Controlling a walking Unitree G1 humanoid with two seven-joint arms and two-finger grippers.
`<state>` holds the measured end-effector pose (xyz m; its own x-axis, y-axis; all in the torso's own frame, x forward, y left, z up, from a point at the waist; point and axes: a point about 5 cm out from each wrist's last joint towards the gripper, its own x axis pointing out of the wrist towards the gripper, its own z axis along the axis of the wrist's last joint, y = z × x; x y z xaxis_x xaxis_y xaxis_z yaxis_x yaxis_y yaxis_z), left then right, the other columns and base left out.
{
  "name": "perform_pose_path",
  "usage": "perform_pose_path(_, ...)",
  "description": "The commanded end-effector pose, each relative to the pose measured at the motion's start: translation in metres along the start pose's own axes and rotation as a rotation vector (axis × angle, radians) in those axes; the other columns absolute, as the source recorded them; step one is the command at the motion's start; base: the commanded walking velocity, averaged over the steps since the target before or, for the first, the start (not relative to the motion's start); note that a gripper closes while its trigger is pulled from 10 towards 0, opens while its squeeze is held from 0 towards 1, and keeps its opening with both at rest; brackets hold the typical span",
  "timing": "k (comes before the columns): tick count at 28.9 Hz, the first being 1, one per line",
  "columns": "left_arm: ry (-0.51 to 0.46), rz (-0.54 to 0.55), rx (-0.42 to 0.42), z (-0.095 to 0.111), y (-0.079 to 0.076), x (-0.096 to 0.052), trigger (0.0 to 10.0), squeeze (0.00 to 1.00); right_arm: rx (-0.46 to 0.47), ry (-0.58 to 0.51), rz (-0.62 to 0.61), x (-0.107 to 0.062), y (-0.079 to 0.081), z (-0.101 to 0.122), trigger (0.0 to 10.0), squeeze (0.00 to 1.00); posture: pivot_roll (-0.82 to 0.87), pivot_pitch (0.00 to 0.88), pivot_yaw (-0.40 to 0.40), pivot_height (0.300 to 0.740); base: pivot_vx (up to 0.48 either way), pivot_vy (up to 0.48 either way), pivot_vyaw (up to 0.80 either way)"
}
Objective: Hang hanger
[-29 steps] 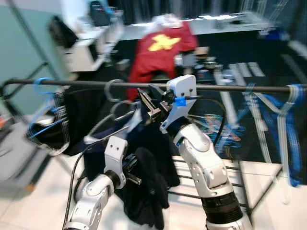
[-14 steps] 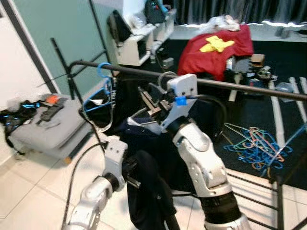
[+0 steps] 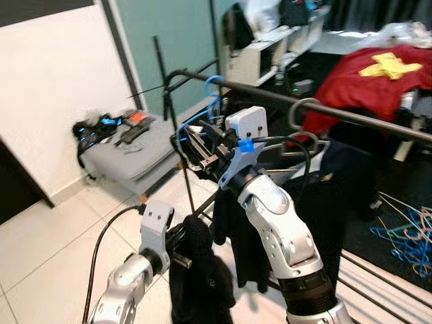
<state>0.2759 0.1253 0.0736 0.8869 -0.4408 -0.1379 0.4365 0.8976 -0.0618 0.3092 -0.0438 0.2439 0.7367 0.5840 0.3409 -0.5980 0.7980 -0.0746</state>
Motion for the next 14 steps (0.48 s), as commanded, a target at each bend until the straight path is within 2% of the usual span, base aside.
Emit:
perform_pose_path(1,-0.022,0.024,0.012,0.004,0.006,-0.001,10.0,0.0,0.005,-0.007,0.022,0.003,0.005,0.0,10.0,0.0,0.02,0.035,0.058,0.74,0.0,0.0,0.8)
perform_pose_path(6,0.027,0.087,0.013,-0.007,0.013,-0.002,10.0,0.0,0.01,0.018,0.02,0.002,0.003,-0.008,10.0,0.0,0.01,0.033,0.045,0.74,0.0,0.0,0.8)
perform_pose_path(9,0.053,0.166,0.004,-0.011,0.021,0.001,10.0,0.0,0.019,0.146,-0.019,-0.008,-0.016,-0.043,10.0,0.0,0.01,0.036,0.003,0.74,0.0,0.0,0.8)
perform_pose_path(12,0.051,0.178,0.001,-0.01,0.022,0.002,10.0,0.0,0.023,0.18,-0.028,-0.011,-0.021,-0.052,10.0,0.0,0.01,0.037,-0.001,0.74,0.0,0.0,0.8)
perform_pose_path(14,0.048,0.21,-0.009,-0.009,0.025,0.003,10.0,0.0,0.017,0.293,-0.054,-0.024,-0.032,-0.082,10.0,0.0,0.03,0.041,-0.021,0.74,0.0,0.0,0.8)
